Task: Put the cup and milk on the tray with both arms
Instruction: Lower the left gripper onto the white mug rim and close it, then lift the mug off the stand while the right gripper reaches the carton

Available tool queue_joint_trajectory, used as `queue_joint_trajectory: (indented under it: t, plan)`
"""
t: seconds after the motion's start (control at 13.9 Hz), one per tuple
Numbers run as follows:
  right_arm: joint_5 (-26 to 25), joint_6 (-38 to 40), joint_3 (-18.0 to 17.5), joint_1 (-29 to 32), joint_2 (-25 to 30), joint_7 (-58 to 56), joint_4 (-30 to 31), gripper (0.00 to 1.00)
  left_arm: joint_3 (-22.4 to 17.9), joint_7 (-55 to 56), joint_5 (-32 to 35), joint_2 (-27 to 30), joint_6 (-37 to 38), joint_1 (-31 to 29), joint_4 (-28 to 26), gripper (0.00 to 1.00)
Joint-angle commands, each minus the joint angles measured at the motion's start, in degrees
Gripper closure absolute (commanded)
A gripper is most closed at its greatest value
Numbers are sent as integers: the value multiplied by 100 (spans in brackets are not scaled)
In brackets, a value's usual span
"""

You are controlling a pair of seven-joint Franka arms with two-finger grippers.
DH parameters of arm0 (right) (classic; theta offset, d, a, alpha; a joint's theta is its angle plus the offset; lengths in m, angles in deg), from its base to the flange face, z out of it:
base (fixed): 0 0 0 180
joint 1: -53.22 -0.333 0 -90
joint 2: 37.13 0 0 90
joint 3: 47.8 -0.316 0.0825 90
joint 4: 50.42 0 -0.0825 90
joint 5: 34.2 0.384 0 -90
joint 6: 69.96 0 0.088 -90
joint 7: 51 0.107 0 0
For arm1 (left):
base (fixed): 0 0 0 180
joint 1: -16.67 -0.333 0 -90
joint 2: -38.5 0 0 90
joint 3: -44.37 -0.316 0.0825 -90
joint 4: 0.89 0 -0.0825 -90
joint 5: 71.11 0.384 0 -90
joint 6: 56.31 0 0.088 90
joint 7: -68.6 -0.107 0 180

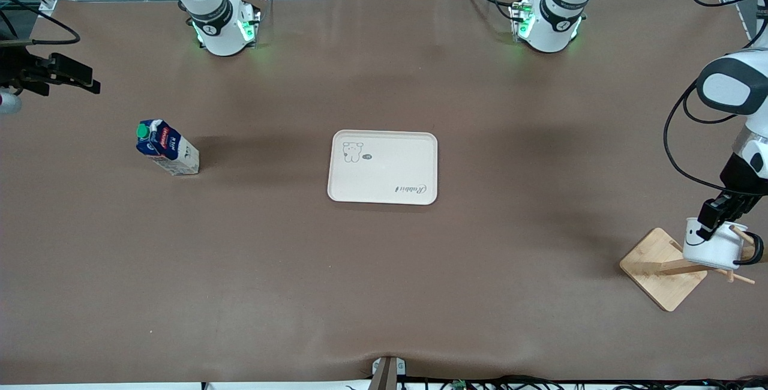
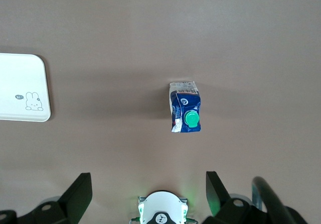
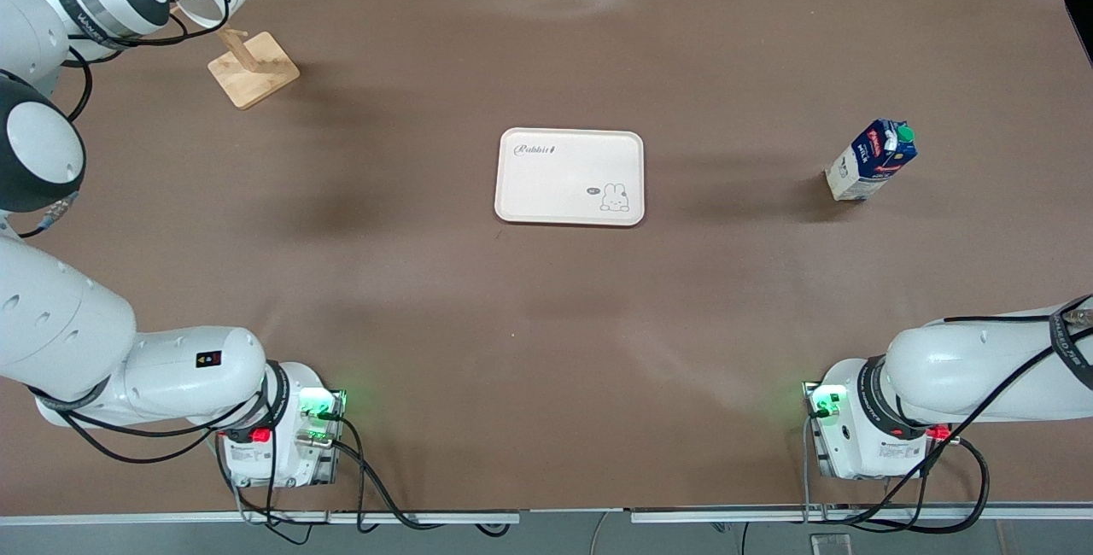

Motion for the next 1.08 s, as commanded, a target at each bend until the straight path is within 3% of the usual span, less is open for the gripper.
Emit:
queue_joint_trajectory:
  t: [0.0,0.29,0.57,1.0]
  plan:
    - [290,18,-17,169,19,10,24,0,16,-130,-117,0,-29,-1,19,77]
    - [467,27,-34,222,-7,1,-20,0,174,-201,-117,44,-11,-28,19,100]
    - [502,27,-52,213,-200,-252,-90,0,280,-166,-126,184,128,-28,10,100]
    - [432,193,-52,-42,-410,-219,-3,0,473,79,-135,729,1436,-28,10,100]
